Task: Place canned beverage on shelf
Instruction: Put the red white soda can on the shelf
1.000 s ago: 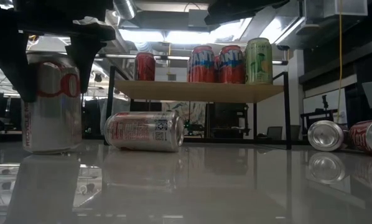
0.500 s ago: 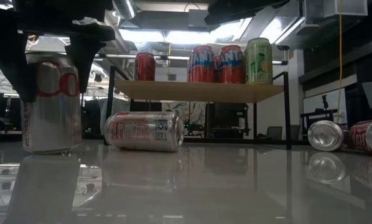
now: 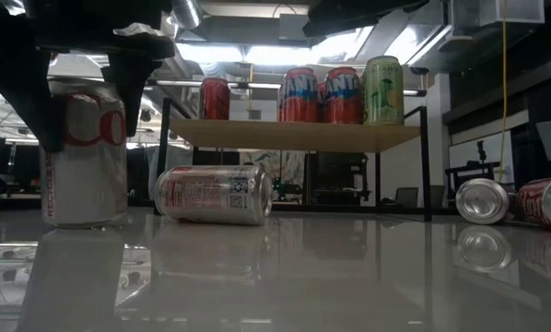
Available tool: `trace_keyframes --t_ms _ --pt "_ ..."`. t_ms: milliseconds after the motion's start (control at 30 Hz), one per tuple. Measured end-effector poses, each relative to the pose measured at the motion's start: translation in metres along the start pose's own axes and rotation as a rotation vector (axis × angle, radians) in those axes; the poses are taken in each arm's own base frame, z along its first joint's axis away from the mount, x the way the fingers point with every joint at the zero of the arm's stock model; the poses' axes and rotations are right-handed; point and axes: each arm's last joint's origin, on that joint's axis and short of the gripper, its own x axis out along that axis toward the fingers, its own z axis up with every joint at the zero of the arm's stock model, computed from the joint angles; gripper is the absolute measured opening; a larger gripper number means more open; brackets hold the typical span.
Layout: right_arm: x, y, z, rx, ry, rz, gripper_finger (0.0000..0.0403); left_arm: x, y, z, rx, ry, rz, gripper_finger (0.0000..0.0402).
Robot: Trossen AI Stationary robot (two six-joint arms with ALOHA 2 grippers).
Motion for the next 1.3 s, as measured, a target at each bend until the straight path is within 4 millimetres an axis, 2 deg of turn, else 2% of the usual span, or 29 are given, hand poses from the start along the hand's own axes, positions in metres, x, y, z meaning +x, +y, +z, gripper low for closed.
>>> trace_keyframes --t_ms 633,733,867,967,1300 --pt "0.0 0.0 0.0 0.0 0.0 0.0 0.0392 0.0001 0.0002 0.0002 -0.032 -0.001 -0.003 0.0331" --pt "0.0 0.0 0.0 0.0 0.0 0.0 0.0392 0.0001 0.0001 0.001 -0.055 -0.008 -0.005 0.0347" --pt "0.0 0.0 0.0 0.0 0.0 0.0 0.0392 0.0001 -0.0004 0.0011 -0.081 -0.008 -0.02 0.0387" --pt "0.0 -0.0001 0.0 0.0 0.0 0.0 0.0392 0.0001 -0.0004 0.0014 -0.087 -0.01 -0.021 0.0394" --pt "0.0 -0.0001 0.0 0.0 0.0 0.0 0.0392 0.0036 0.0086 0.0032 -0.315 -0.005 -0.025 0.0383"
